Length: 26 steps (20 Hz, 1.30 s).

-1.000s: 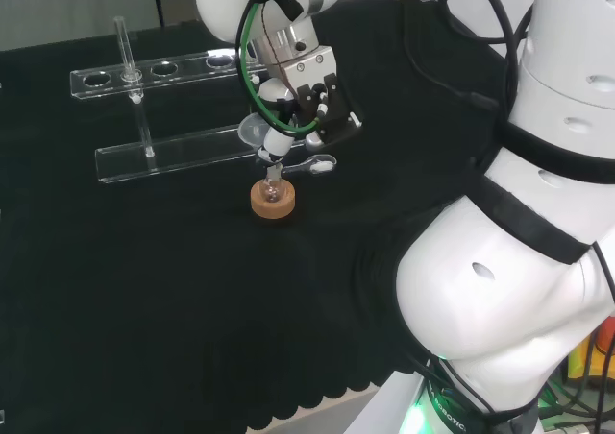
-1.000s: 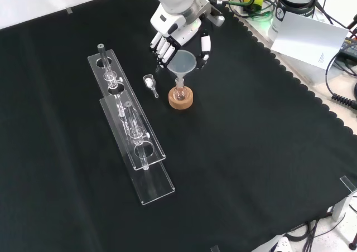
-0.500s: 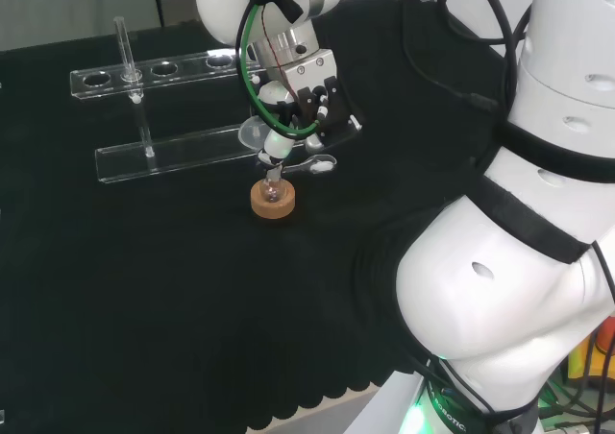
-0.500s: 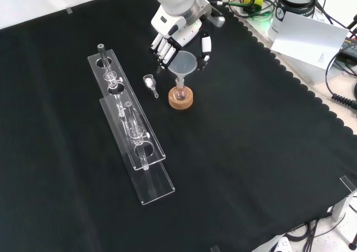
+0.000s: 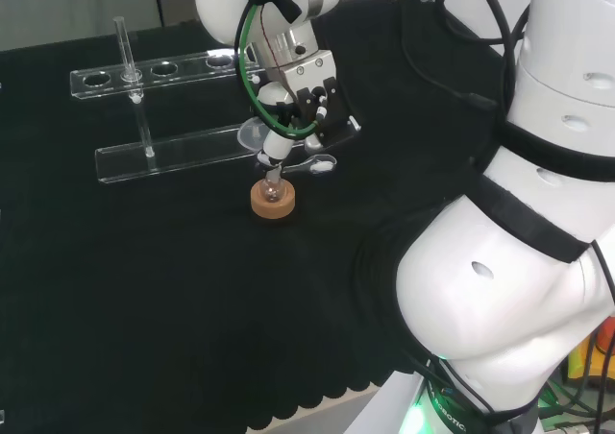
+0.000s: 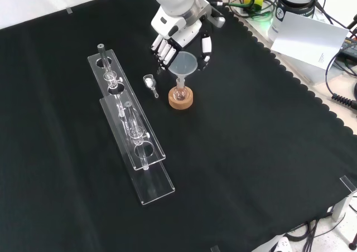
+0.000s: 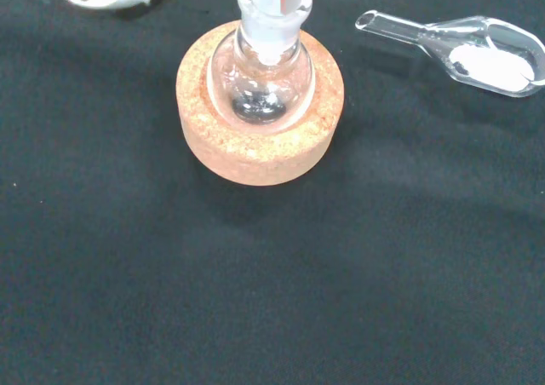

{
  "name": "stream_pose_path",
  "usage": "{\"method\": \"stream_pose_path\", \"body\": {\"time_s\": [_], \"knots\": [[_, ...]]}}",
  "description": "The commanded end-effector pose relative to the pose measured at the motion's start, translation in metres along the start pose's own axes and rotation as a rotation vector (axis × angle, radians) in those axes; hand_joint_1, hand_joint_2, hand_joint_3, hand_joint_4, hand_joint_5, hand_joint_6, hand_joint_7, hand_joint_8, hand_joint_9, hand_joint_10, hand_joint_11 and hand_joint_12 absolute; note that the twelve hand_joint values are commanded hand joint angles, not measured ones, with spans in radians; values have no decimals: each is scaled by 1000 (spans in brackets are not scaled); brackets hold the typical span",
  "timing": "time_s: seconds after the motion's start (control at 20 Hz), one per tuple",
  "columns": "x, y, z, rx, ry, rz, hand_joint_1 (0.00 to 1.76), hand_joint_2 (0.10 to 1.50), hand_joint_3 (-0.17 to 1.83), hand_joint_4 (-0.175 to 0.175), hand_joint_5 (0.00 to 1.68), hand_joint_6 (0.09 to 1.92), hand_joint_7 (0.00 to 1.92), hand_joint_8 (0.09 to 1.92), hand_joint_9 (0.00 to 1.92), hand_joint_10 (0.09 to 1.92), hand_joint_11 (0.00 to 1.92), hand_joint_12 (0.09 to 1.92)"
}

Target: Place the funnel on the round-bottom flask.

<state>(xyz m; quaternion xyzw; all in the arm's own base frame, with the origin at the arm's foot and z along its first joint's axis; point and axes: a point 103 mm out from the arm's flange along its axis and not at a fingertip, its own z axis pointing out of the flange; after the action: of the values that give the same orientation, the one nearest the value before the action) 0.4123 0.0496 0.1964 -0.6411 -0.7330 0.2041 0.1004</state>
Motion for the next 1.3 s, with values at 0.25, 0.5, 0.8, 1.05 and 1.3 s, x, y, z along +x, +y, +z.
{"method": "stream_pose_path", "body": {"time_s": [0.25,0.5,0.8,1.05,1.3], "knots": [[2,4,10,16,17,-5,761,728,624,-63,447,87,322,720,507,627,281,1340],[1,3,12,15,24,-15,754,723,624,-67,408,87,290,716,501,628,280,1340],[1,4,14,26,22,-13,743,713,632,-74,337,87,208,729,478,645,275,1344],[-1,4,13,36,17,-2,709,659,615,-83,119,87,10,511,317,693,225,1360],[-1,3,11,41,13,8,688,646,556,-82,6,87,0,179,205,730,189,1374]]}}
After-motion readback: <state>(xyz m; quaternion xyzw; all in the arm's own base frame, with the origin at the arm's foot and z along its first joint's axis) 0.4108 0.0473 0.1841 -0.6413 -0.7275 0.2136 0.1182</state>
